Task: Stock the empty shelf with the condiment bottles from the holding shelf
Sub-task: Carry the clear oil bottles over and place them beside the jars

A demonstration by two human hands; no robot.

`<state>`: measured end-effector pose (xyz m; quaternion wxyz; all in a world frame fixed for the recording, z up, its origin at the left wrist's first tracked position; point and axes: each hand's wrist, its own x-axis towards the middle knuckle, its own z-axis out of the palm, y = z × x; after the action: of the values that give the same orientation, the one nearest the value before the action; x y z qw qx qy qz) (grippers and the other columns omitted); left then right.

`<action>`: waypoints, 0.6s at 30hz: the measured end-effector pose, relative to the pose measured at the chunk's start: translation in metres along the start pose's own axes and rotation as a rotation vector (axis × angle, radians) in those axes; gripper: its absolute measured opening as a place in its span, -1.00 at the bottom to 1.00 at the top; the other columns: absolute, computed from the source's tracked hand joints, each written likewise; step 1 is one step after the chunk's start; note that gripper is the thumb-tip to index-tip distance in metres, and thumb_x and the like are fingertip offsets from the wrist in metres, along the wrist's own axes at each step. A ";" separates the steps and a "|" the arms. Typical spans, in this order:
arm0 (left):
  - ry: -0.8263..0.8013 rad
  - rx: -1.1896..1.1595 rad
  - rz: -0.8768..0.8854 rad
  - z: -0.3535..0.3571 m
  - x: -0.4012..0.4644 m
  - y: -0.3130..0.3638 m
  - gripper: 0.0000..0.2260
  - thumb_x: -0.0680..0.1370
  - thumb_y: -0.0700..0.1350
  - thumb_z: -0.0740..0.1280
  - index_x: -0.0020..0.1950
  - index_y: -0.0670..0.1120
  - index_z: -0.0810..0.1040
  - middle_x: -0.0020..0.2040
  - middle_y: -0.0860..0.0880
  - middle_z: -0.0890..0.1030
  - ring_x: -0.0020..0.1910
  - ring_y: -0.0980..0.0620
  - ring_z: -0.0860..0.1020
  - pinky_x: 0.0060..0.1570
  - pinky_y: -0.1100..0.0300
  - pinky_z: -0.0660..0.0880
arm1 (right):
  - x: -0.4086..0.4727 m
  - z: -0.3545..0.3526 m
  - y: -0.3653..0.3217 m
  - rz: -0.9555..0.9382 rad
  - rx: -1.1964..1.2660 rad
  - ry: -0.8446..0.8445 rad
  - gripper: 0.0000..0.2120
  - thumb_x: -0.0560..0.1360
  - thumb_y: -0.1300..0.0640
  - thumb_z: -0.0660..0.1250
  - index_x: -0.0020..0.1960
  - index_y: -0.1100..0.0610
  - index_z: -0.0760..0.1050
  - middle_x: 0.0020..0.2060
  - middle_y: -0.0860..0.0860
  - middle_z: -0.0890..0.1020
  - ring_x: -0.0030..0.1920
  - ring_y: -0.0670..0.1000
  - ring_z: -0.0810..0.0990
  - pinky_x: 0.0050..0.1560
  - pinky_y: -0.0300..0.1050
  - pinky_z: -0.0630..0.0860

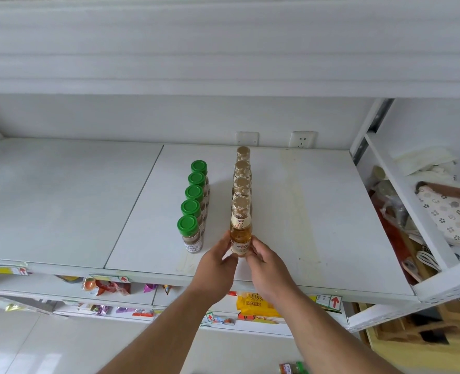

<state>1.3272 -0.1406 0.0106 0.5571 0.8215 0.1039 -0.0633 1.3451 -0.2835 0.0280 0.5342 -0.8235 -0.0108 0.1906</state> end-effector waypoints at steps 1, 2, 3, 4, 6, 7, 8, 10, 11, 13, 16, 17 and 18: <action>-0.003 0.004 -0.005 0.000 -0.001 0.001 -0.46 0.66 -0.26 0.23 0.59 0.13 0.33 0.44 0.26 0.49 0.44 0.31 0.40 0.32 0.48 0.29 | 0.000 0.000 0.001 0.002 0.006 0.001 -0.61 0.73 -0.04 0.11 0.54 -0.22 0.32 0.41 -0.19 0.48 0.27 -0.18 0.41 0.28 -0.24 0.28; -0.002 0.009 -0.017 -0.001 -0.002 0.002 -0.47 0.66 -0.24 0.24 0.60 0.14 0.31 0.45 0.26 0.47 0.43 0.30 0.41 0.33 0.45 0.29 | 0.000 0.000 0.001 0.006 0.014 0.004 -0.62 0.72 -0.02 0.12 0.52 -0.22 0.34 0.39 -0.20 0.50 0.26 -0.18 0.42 0.28 -0.24 0.29; 0.001 0.010 -0.034 -0.001 -0.004 0.004 -0.47 0.67 -0.22 0.24 0.61 0.13 0.30 0.46 0.24 0.46 0.42 0.28 0.41 0.34 0.41 0.30 | -0.001 0.000 0.003 0.012 0.020 0.010 -0.63 0.72 0.00 0.13 0.50 -0.22 0.36 0.37 -0.20 0.52 0.28 -0.17 0.45 0.28 -0.24 0.31; 0.008 0.006 -0.049 -0.002 -0.007 0.005 -0.47 0.67 -0.20 0.25 0.62 0.12 0.28 0.48 0.22 0.44 0.43 0.25 0.40 0.36 0.37 0.29 | -0.002 0.000 0.004 0.015 0.021 0.014 -0.63 0.72 0.01 0.14 0.49 -0.22 0.38 0.36 -0.21 0.53 0.32 -0.14 0.48 0.27 -0.23 0.33; 0.035 0.002 -0.080 -0.004 -0.014 0.004 -0.46 0.67 -0.16 0.28 0.64 0.08 0.24 0.54 0.14 0.40 0.49 0.17 0.37 0.38 0.33 0.29 | -0.008 0.001 0.004 0.025 0.000 0.006 -0.63 0.71 0.02 0.14 0.50 -0.18 0.37 0.39 -0.19 0.53 0.36 -0.11 0.48 0.29 -0.21 0.34; 0.048 0.002 -0.098 -0.006 -0.018 0.004 -0.45 0.67 -0.13 0.29 0.64 0.07 0.23 0.55 0.11 0.38 0.50 0.13 0.37 0.37 0.31 0.30 | -0.012 0.001 0.004 0.028 -0.012 -0.002 -0.61 0.72 0.01 0.13 0.53 -0.14 0.35 0.42 -0.17 0.51 0.39 -0.09 0.46 0.31 -0.21 0.32; 0.061 0.006 -0.120 -0.008 -0.024 0.005 -0.45 0.67 -0.09 0.30 0.64 0.08 0.22 0.56 0.10 0.37 0.50 0.09 0.38 0.36 0.29 0.33 | -0.016 0.003 0.005 0.033 -0.020 -0.013 -0.59 0.72 -0.01 0.14 0.56 -0.11 0.32 0.46 -0.15 0.48 0.42 -0.08 0.44 0.33 -0.21 0.31; 0.079 0.024 -0.148 -0.016 -0.037 0.007 -0.46 0.67 -0.02 0.31 0.63 0.14 0.23 0.55 0.11 0.38 0.47 0.04 0.43 0.36 0.21 0.38 | -0.027 0.007 0.007 0.045 -0.028 -0.047 -0.55 0.71 -0.04 0.16 0.58 -0.06 0.29 0.50 -0.13 0.43 0.49 -0.07 0.40 0.38 -0.20 0.29; 0.090 0.052 -0.152 -0.020 -0.047 0.007 -0.47 0.66 0.02 0.30 0.62 0.16 0.23 0.53 0.13 0.39 0.46 0.03 0.45 0.38 0.17 0.40 | -0.034 0.011 0.008 0.046 -0.029 -0.073 -0.53 0.70 -0.05 0.18 0.60 -0.04 0.27 0.52 -0.13 0.41 0.51 -0.07 0.38 0.42 -0.19 0.28; 0.121 0.149 -0.139 -0.032 -0.066 0.005 -0.48 0.66 0.06 0.29 0.61 0.18 0.24 0.52 0.17 0.39 0.46 0.06 0.44 0.44 0.12 0.39 | -0.045 0.020 0.009 0.027 -0.020 -0.136 -0.51 0.69 -0.06 0.21 0.60 -0.02 0.27 0.53 -0.12 0.40 0.50 -0.11 0.38 0.50 -0.15 0.29; 0.179 0.232 -0.150 -0.052 -0.096 -0.002 -0.47 0.66 0.07 0.29 0.62 0.17 0.25 0.54 0.16 0.38 0.50 0.12 0.38 0.50 0.09 0.34 | -0.057 0.037 0.003 -0.038 -0.043 -0.223 -0.50 0.67 -0.10 0.22 0.59 -0.06 0.28 0.52 -0.12 0.41 0.48 -0.15 0.39 0.52 -0.08 0.32; 0.196 0.263 -0.155 -0.059 -0.106 -0.004 -0.47 0.66 0.07 0.29 0.62 0.16 0.25 0.53 0.16 0.38 0.50 0.13 0.38 0.50 0.11 0.33 | -0.060 0.043 -0.002 -0.068 -0.064 -0.251 -0.49 0.66 -0.13 0.21 0.58 -0.09 0.27 0.52 -0.13 0.41 0.49 -0.15 0.38 0.52 -0.05 0.32; 0.213 0.301 -0.160 -0.067 -0.116 -0.007 -0.47 0.66 0.08 0.28 0.62 0.16 0.25 0.53 0.16 0.38 0.50 0.14 0.37 0.49 0.14 0.32 | -0.063 0.049 -0.009 -0.100 -0.096 -0.277 -0.48 0.66 -0.16 0.20 0.58 -0.11 0.26 0.53 -0.14 0.40 0.50 -0.14 0.37 0.53 -0.04 0.32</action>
<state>1.2120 -0.0877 0.0544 0.4071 0.8867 0.2166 -0.0347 1.2723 -0.2512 0.0377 0.4966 -0.8123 -0.1347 0.2748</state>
